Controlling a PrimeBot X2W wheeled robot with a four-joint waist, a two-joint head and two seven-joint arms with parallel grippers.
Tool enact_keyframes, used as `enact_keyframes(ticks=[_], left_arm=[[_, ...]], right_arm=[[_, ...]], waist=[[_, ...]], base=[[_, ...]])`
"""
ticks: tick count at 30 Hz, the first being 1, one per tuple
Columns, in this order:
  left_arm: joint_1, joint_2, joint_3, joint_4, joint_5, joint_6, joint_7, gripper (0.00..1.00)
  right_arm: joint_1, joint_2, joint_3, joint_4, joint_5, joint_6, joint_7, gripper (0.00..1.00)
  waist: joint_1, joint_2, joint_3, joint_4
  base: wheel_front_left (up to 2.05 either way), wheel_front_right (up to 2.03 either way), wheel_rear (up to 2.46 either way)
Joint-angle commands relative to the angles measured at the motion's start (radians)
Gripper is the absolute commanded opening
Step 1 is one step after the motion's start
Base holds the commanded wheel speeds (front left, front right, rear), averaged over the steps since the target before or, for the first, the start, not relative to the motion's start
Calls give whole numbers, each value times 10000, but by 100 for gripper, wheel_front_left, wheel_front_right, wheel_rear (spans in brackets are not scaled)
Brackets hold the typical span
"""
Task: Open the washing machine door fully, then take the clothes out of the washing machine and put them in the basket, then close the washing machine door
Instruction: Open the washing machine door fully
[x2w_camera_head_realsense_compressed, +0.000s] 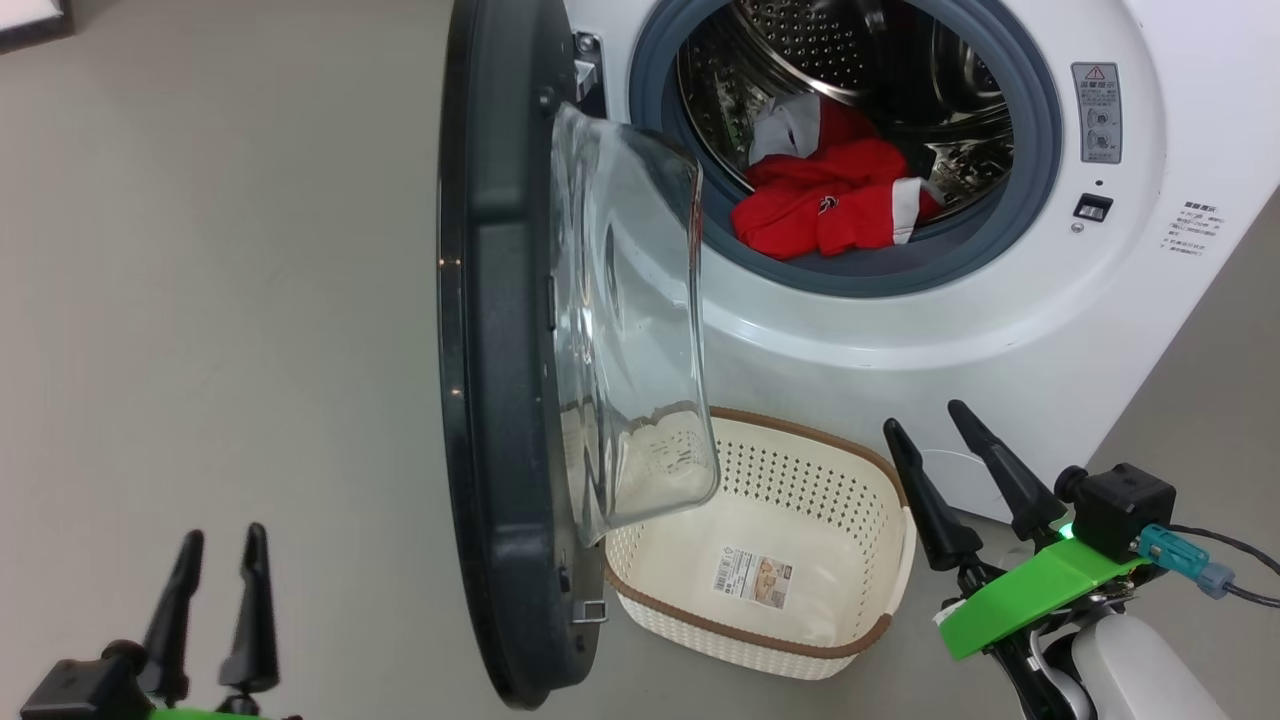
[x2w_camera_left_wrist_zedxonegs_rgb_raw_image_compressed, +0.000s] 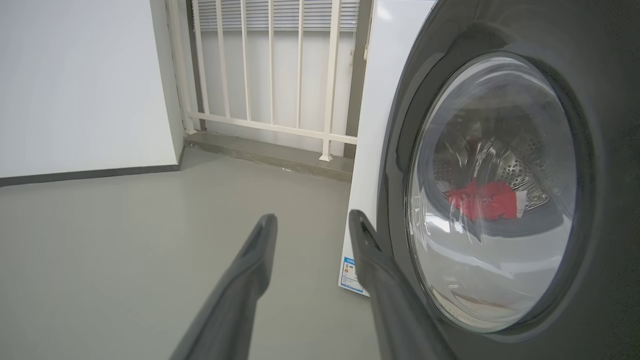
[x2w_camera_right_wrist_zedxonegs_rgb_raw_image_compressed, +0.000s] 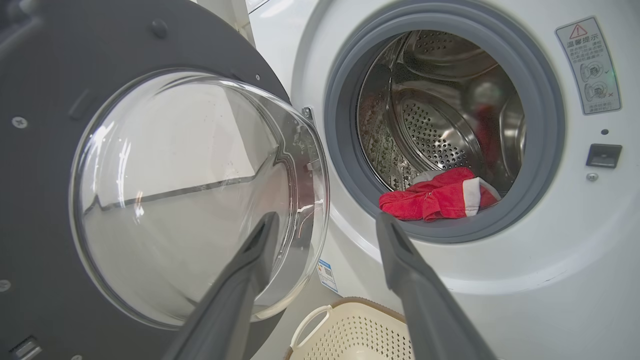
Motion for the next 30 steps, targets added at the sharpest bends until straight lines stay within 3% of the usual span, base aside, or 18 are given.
enact_keyframes(ticks=[1,14,30], left_arm=[[-288,253,342,-321,-48,97,-138,0],[-495,372,215,-1584,101,191,-168,0],[-746,307,-443,-4803,542,112,-249,0]], right_arm=[[28,14,138,-217,-45,16,-120,100],[38,111,95,-224,69,16,-120,100],[-50,62,262,-172,130,16,-120,100]], waist=[[1,0,-6,6],[1,0,17,23],[1,0,57,-97]], base=[[0,0,0],[0,0,0],[0,0,0]])
